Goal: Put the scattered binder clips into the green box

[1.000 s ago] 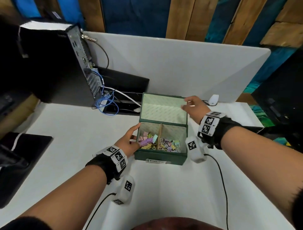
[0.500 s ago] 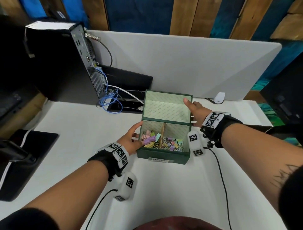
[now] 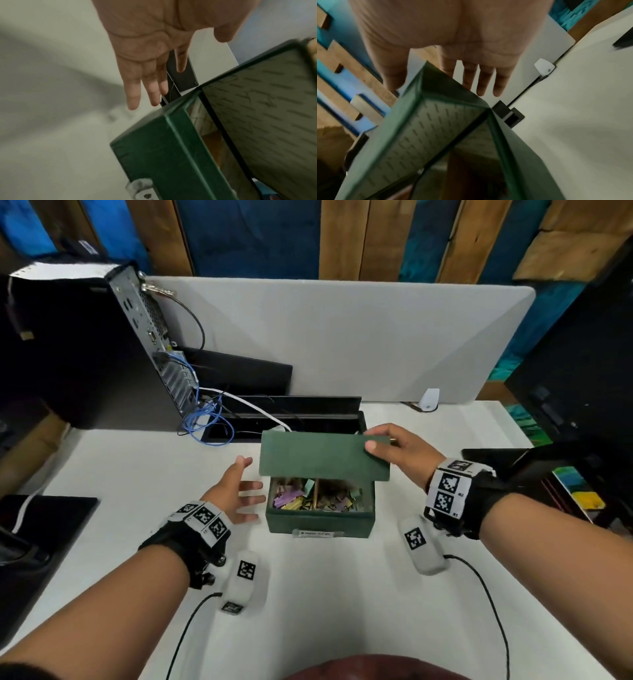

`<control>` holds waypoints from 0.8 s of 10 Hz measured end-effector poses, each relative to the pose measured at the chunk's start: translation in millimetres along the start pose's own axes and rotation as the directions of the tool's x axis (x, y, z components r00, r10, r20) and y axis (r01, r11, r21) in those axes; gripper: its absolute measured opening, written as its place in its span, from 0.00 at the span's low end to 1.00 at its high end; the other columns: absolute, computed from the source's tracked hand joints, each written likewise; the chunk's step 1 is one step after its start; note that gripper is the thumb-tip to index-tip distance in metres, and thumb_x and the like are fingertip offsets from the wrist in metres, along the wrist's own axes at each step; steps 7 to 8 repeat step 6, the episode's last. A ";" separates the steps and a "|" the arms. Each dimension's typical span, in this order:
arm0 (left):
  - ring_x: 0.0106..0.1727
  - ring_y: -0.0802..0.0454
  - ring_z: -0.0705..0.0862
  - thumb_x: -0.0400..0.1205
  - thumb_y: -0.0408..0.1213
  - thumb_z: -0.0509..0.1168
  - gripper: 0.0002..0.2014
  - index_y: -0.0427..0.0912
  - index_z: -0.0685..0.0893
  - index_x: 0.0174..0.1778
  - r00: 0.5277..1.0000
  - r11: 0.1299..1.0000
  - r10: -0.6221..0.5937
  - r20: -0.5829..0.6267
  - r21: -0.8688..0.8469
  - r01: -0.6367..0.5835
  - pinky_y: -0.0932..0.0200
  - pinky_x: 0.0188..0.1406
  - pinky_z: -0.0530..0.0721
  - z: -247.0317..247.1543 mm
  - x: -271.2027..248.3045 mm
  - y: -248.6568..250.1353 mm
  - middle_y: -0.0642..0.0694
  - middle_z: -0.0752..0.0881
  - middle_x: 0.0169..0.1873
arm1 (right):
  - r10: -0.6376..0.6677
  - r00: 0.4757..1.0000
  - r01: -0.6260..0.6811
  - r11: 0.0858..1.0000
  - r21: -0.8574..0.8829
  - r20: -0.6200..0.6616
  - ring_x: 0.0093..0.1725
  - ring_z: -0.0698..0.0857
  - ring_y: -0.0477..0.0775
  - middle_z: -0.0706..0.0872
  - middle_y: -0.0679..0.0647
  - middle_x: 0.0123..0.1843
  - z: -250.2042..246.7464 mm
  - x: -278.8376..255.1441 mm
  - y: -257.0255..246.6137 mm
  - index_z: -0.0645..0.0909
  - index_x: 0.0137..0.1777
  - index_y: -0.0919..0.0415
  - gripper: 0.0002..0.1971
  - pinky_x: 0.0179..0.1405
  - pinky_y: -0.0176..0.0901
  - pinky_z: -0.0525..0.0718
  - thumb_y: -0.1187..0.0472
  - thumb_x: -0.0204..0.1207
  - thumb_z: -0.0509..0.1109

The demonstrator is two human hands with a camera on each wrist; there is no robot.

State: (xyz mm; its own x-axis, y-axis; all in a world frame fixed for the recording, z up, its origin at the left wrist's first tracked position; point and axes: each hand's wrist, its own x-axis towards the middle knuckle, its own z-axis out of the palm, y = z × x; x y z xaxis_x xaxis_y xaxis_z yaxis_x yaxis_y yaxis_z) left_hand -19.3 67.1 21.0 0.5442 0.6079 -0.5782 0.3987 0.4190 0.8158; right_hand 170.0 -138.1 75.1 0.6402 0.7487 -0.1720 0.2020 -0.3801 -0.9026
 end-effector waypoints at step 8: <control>0.44 0.53 0.81 0.82 0.49 0.61 0.05 0.53 0.77 0.48 0.987 0.961 0.067 0.145 0.258 -0.103 0.50 0.48 0.84 4.6 -6.7 5.3 0.52 0.81 0.44 | -0.088 0.996 0.089 0.942 -0.323 0.020 0.76 0.69 0.45 0.70 0.44 0.77 9.8 -26.4 22.8 0.76 0.68 0.46 0.26 0.80 0.47 0.65 0.50 0.69 0.76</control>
